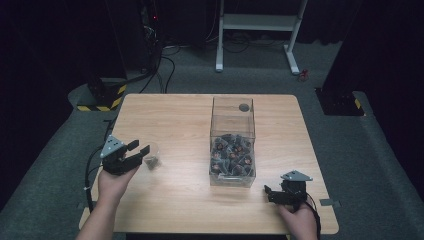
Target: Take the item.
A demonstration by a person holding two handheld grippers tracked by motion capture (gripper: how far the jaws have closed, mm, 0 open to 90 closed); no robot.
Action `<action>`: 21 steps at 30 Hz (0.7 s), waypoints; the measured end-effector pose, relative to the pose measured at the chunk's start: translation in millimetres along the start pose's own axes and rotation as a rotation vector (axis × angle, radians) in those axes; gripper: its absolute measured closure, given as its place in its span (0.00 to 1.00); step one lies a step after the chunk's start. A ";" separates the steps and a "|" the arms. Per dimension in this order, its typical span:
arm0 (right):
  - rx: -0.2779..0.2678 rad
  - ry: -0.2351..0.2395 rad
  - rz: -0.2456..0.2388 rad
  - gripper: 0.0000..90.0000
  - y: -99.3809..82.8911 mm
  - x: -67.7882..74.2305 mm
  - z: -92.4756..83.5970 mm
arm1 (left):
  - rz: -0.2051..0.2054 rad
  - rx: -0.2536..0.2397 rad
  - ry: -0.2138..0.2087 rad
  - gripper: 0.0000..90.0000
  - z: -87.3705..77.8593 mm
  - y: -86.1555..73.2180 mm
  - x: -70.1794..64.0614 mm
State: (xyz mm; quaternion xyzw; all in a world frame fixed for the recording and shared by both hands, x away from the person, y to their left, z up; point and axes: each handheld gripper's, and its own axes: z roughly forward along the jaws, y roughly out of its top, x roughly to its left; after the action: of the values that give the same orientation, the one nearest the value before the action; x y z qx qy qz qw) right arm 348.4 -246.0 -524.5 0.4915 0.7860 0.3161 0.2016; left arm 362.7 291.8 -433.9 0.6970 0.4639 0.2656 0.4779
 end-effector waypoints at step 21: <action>-0.001 0.000 -0.002 0.10 -0.1 -0.1 0.0 | 0.001 -0.001 0.004 0.19 -9.7 0.7 1.3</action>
State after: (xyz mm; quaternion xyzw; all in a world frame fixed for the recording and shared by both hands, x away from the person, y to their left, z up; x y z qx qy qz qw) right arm 348.4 -246.1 -524.6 0.4907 0.7864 0.3161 0.2023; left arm 355.6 297.0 -429.4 0.6964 0.4646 0.2675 0.4772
